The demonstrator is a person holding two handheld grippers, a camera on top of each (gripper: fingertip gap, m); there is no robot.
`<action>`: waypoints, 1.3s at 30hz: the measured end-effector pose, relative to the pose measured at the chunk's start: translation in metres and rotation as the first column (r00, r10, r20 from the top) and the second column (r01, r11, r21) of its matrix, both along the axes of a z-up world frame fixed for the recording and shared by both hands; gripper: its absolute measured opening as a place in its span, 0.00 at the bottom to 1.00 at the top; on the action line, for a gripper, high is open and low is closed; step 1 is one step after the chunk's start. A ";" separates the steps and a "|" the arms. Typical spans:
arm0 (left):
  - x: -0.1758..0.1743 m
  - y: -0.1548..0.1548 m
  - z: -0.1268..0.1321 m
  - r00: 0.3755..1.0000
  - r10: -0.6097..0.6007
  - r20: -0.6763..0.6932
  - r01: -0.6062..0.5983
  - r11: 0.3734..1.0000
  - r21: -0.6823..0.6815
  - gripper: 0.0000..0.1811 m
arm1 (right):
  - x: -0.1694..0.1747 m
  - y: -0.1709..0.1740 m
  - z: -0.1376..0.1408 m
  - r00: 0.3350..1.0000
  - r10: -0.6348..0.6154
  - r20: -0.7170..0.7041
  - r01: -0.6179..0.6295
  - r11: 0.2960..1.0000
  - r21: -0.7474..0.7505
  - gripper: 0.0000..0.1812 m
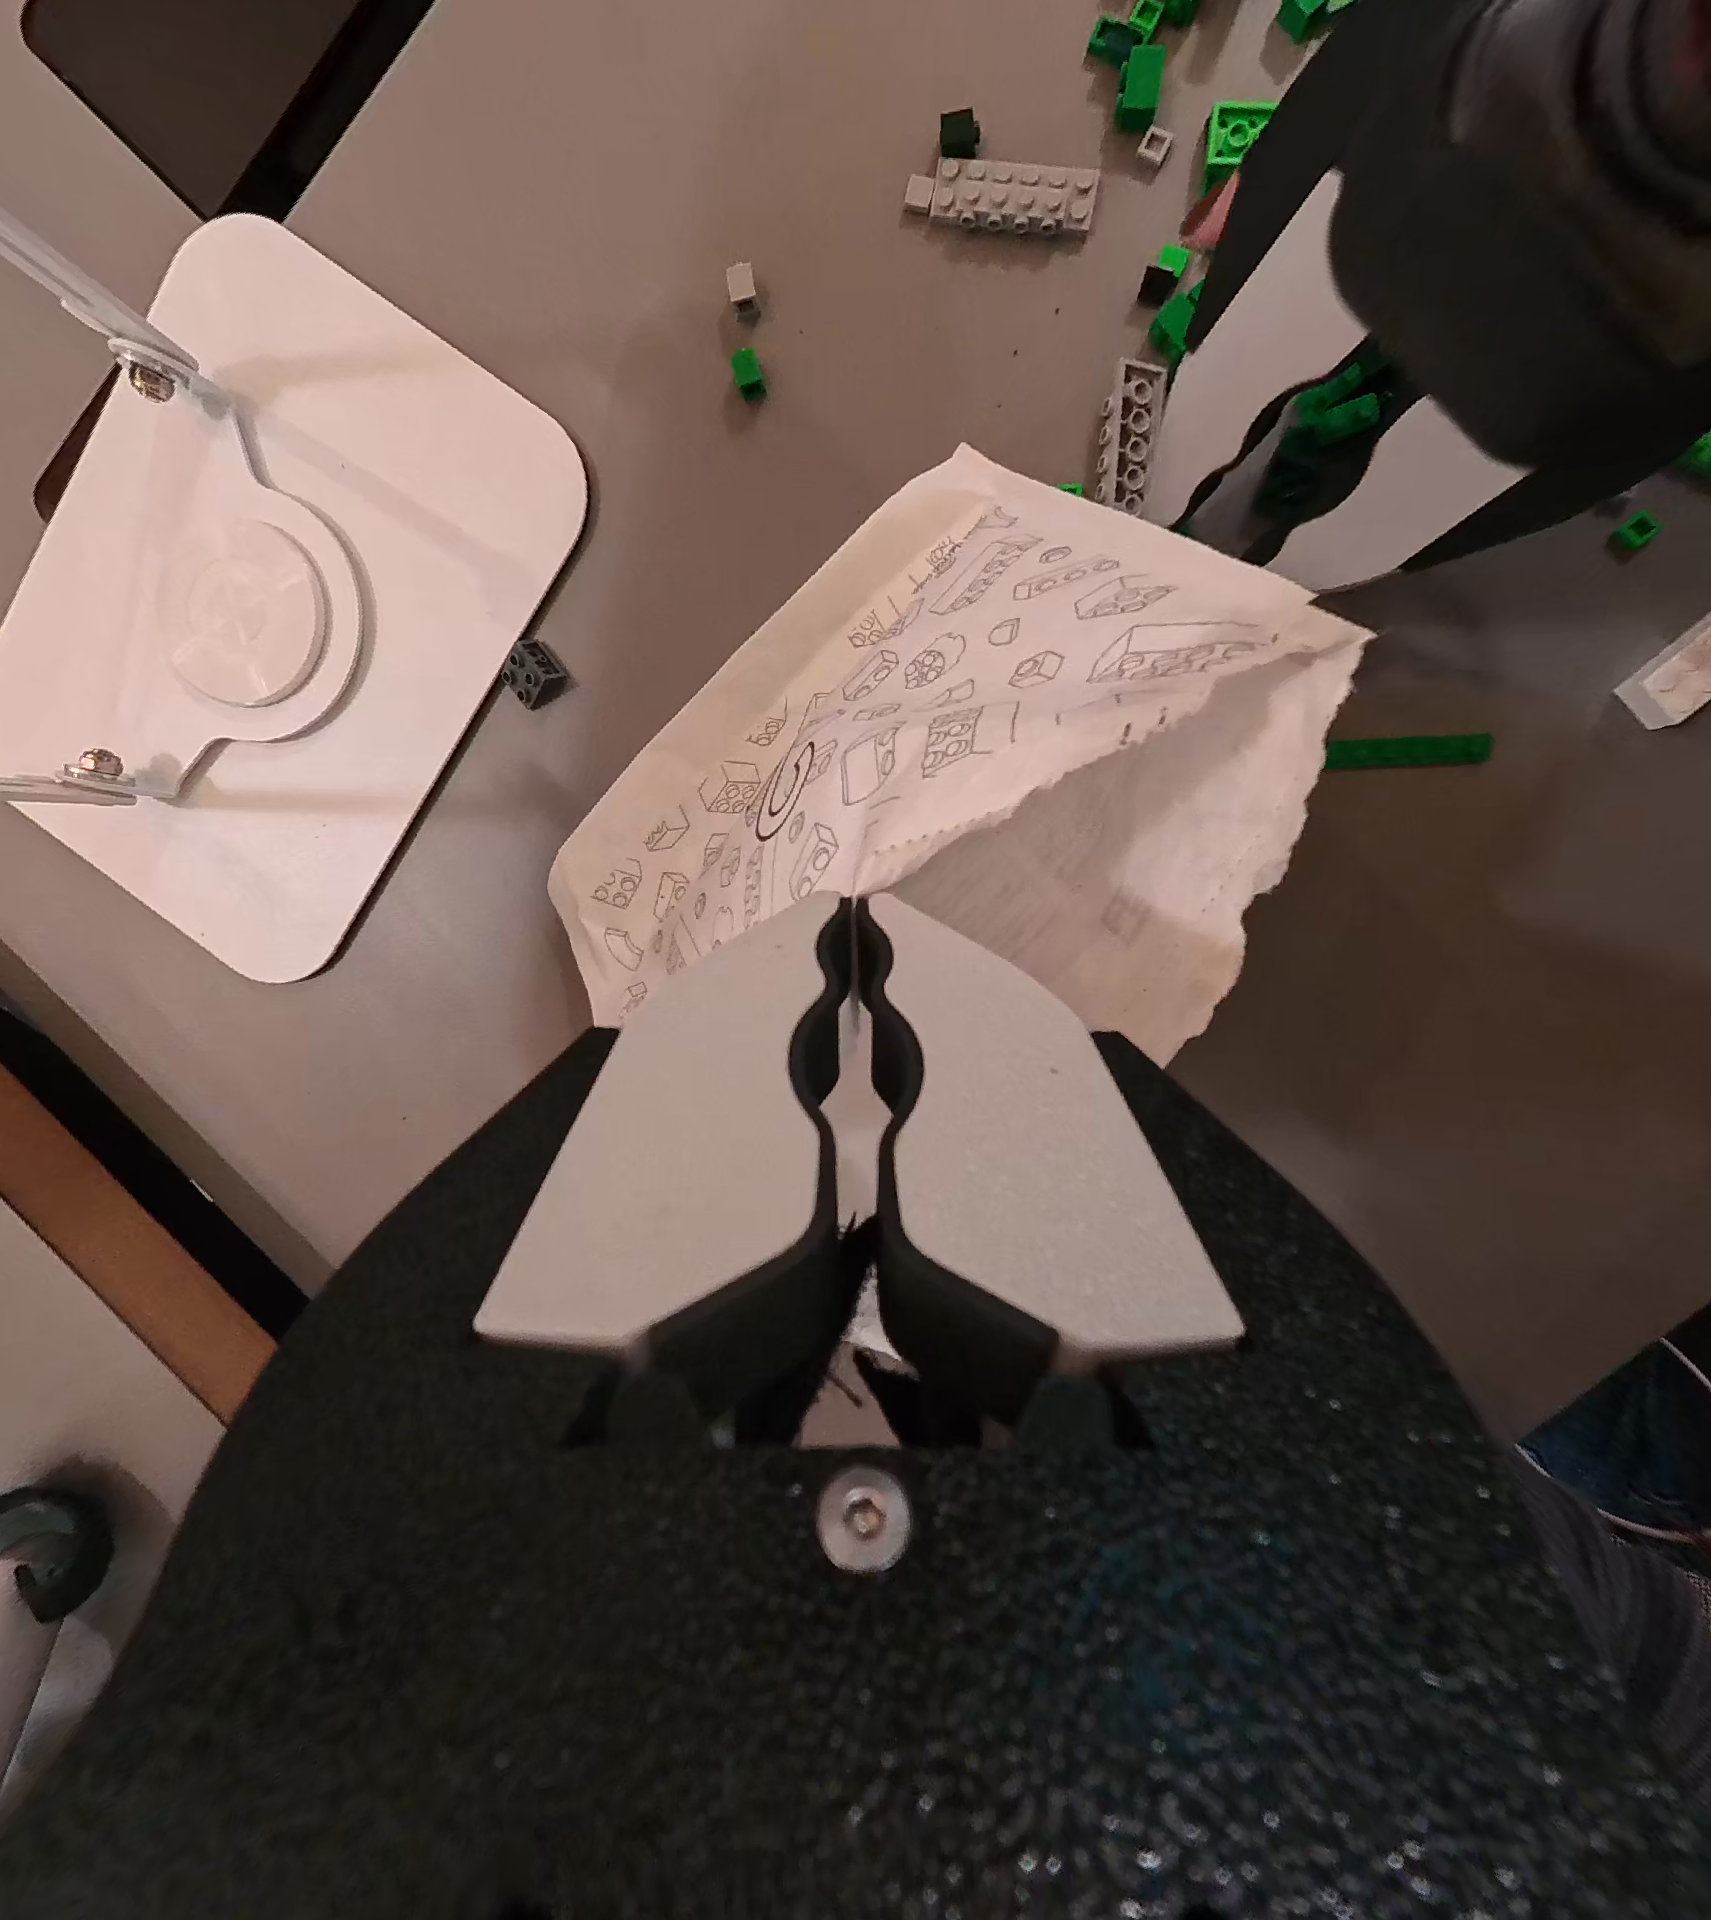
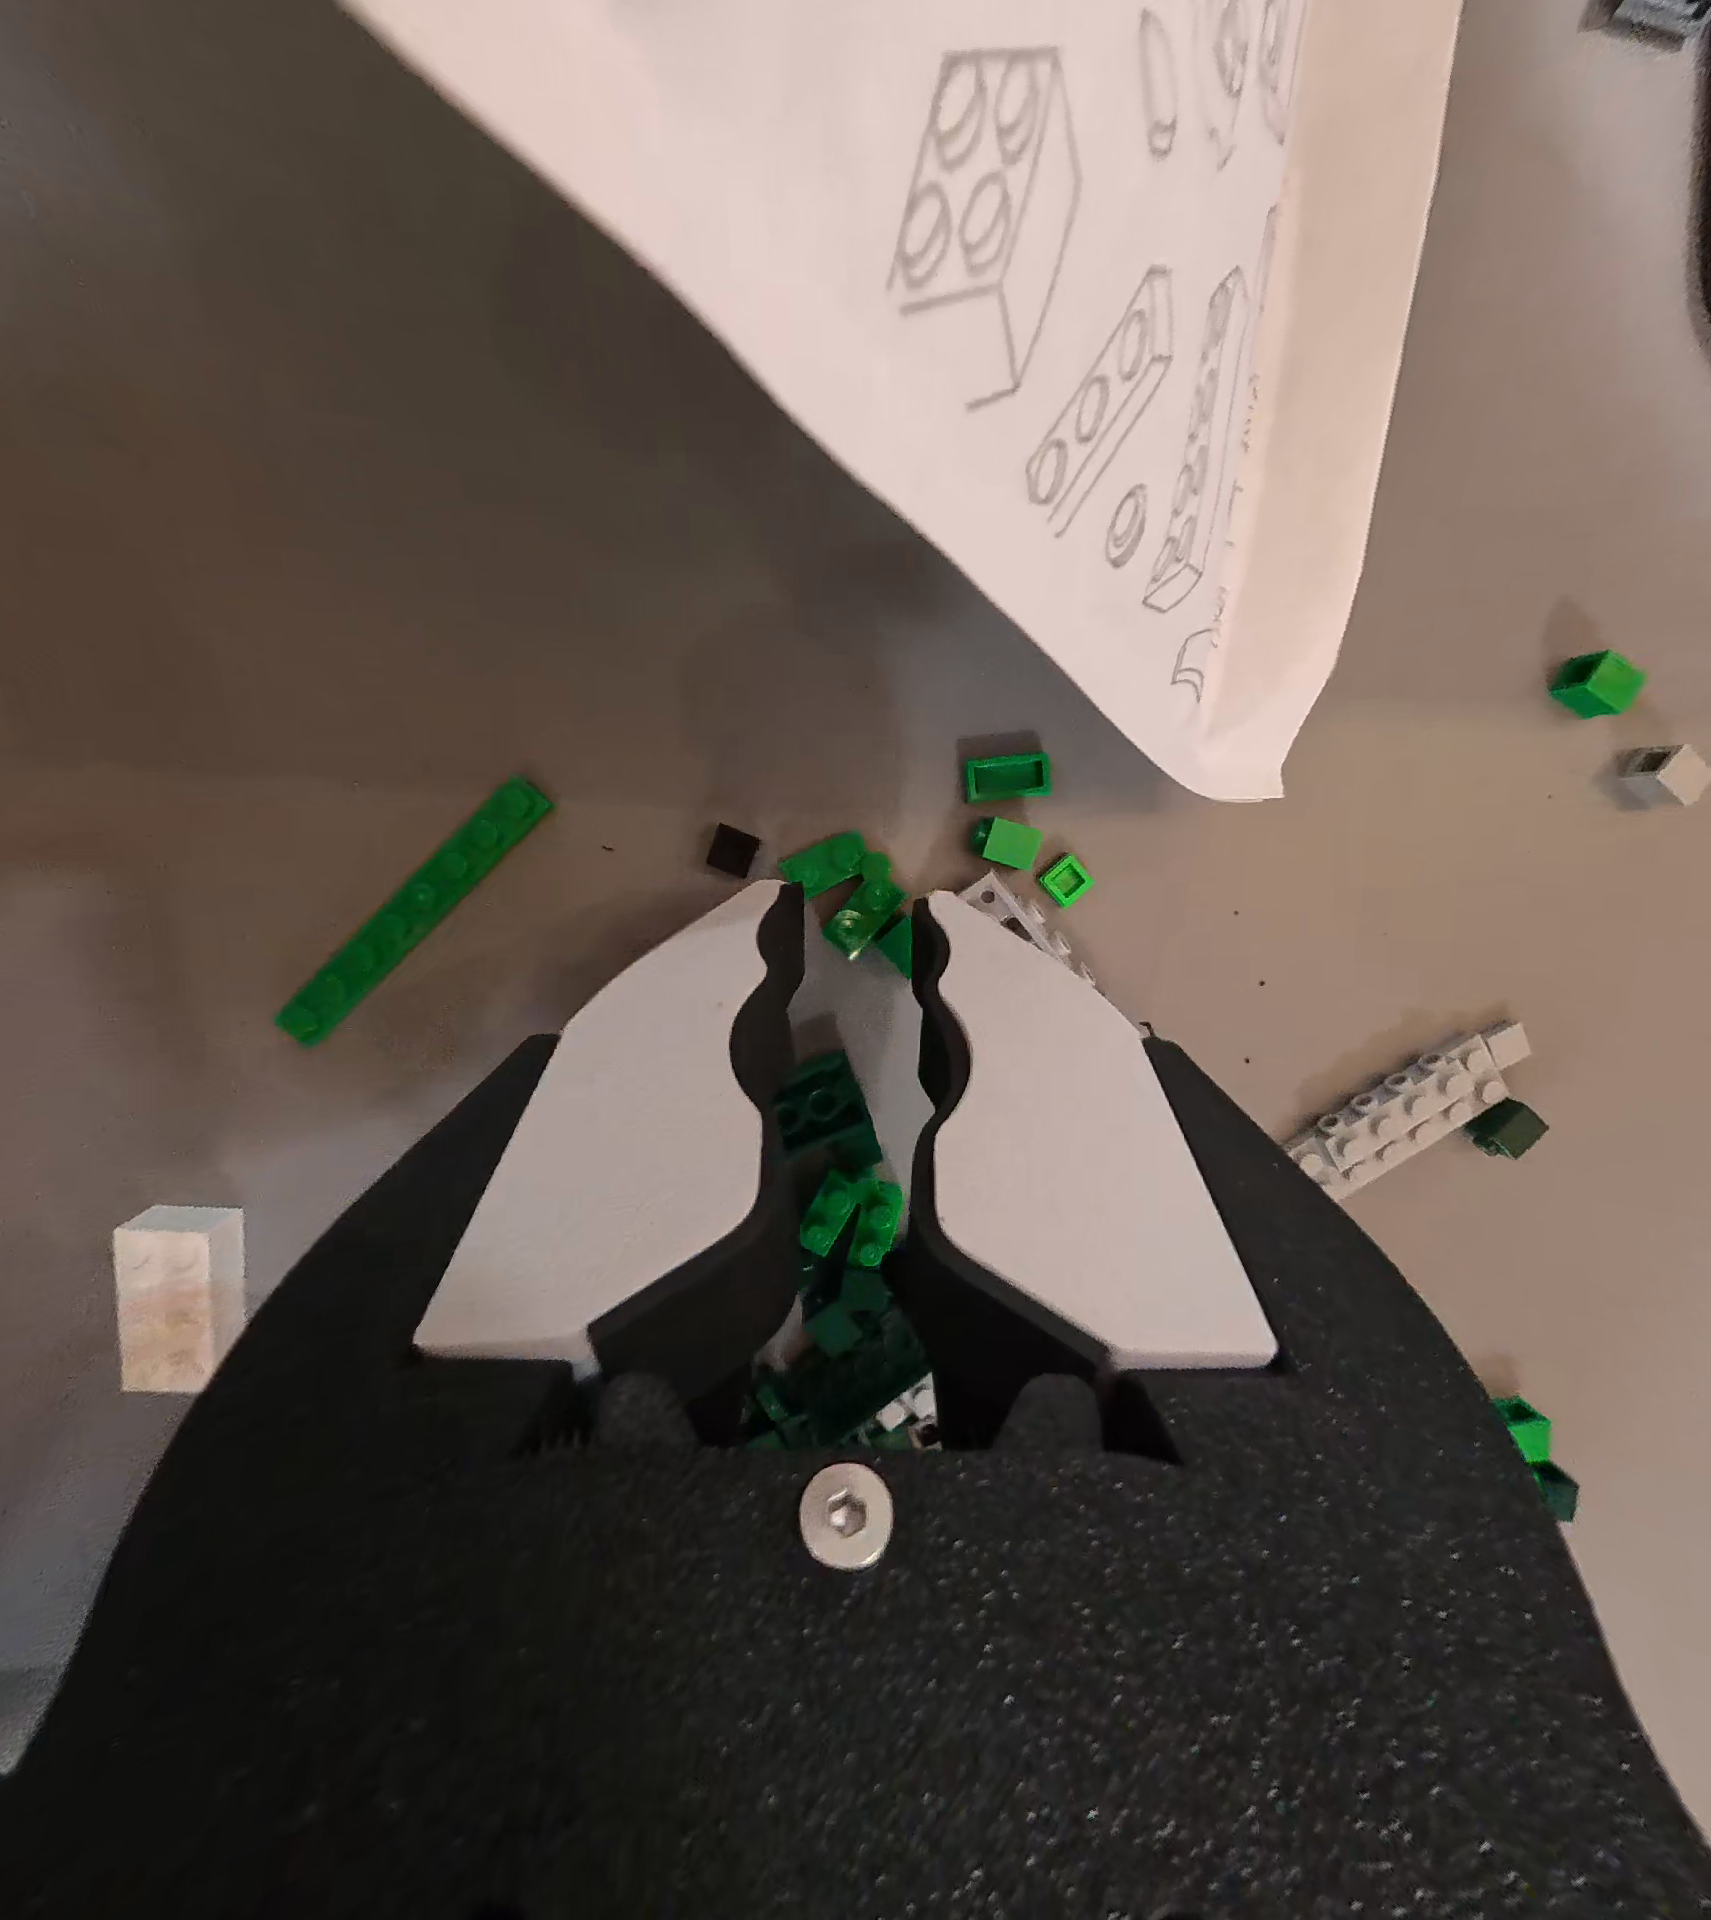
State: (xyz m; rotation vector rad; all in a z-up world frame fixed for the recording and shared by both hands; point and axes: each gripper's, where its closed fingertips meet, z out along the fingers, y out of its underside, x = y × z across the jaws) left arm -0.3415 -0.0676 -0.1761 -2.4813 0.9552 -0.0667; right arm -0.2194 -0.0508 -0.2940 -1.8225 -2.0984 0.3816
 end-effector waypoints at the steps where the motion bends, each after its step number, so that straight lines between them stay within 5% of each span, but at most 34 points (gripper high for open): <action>1: 0.000 0.000 0.000 1.000 -0.001 0.000 0.001 1.000 -0.001 0.00 | 0.000 0.001 -0.002 1.000 0.001 0.012 -0.001 1.000 0.008 0.11; 10: 0.000 -0.001 -0.001 1.000 0.000 0.001 0.000 1.000 -0.007 0.00 | 0.000 0.004 -0.006 1.000 0.001 0.012 -0.001 1.000 0.022 0.04; 18: 0.002 -0.003 -0.003 1.000 -0.011 0.001 0.011 1.000 -0.020 0.00 | 0.000 0.011 0.025 0.970 -0.017 -0.242 0.008 0.999 -0.037 0.04; 22: 0.002 -0.004 -0.005 1.000 -0.018 -0.006 0.017 0.999 -0.031 0.00 | -0.002 0.014 0.076 0.853 0.191 -0.486 -0.078 0.967 0.242 0.04; 27: 0.002 -0.004 -0.005 1.000 -0.015 -0.003 0.015 0.999 -0.034 0.00 | 0.002 0.006 0.155 0.679 0.453 -0.578 0.052 0.756 0.653 0.03; 31: 0.003 -0.004 -0.006 1.000 -0.017 -0.006 0.017 0.999 -0.039 0.00 | 0.003 0.001 0.167 0.685 0.475 -0.553 0.067 0.714 0.697 0.03; 39: 0.006 -0.006 -0.010 1.000 -0.024 -0.013 0.023 0.998 -0.062 0.00 | 0.004 0.007 0.154 0.737 0.424 -0.526 0.040 0.749 0.661 0.03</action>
